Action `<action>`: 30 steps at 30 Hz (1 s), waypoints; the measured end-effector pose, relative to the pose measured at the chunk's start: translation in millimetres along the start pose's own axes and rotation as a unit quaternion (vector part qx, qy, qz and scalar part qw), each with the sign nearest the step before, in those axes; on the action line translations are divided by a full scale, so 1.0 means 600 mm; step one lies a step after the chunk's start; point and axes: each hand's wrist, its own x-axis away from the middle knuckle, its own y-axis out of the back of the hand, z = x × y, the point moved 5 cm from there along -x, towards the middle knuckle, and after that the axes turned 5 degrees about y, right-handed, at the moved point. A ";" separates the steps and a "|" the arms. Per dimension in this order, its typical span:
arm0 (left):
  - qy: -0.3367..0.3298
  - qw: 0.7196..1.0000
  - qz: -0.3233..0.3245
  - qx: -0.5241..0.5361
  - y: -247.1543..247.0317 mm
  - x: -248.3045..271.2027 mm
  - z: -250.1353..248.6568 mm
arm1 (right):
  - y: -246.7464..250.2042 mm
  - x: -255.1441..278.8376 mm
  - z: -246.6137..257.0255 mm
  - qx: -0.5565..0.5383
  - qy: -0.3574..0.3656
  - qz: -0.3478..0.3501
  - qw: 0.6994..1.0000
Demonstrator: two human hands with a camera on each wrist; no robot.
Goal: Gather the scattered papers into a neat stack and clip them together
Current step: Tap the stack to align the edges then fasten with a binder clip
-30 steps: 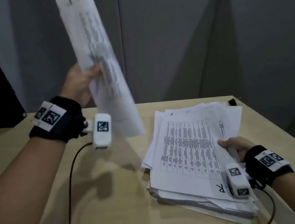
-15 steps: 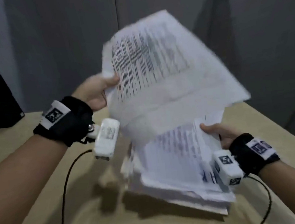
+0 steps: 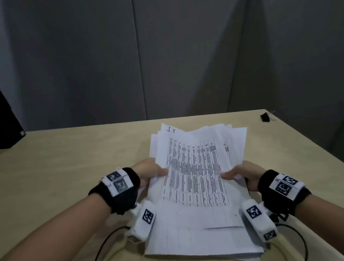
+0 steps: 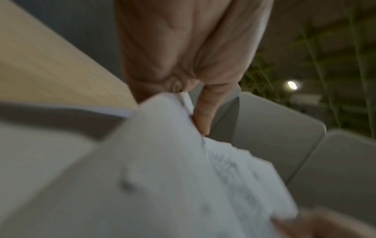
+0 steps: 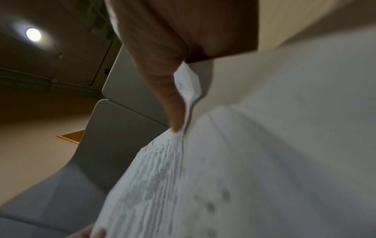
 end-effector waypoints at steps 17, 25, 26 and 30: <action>-0.234 0.956 -0.169 0.062 0.098 0.092 -0.147 | 0.010 0.118 0.190 -0.198 0.362 -0.129 0.902; -0.442 0.860 -0.223 0.122 0.103 0.192 -0.242 | 0.020 0.168 0.276 -0.245 0.523 -0.190 0.794; -0.445 0.865 -0.199 0.119 0.105 0.192 -0.236 | 0.023 0.165 0.275 -0.245 0.517 -0.173 0.802; -0.442 0.879 -0.131 0.127 0.103 0.185 -0.224 | 0.038 0.152 0.267 -0.218 0.491 -0.127 0.834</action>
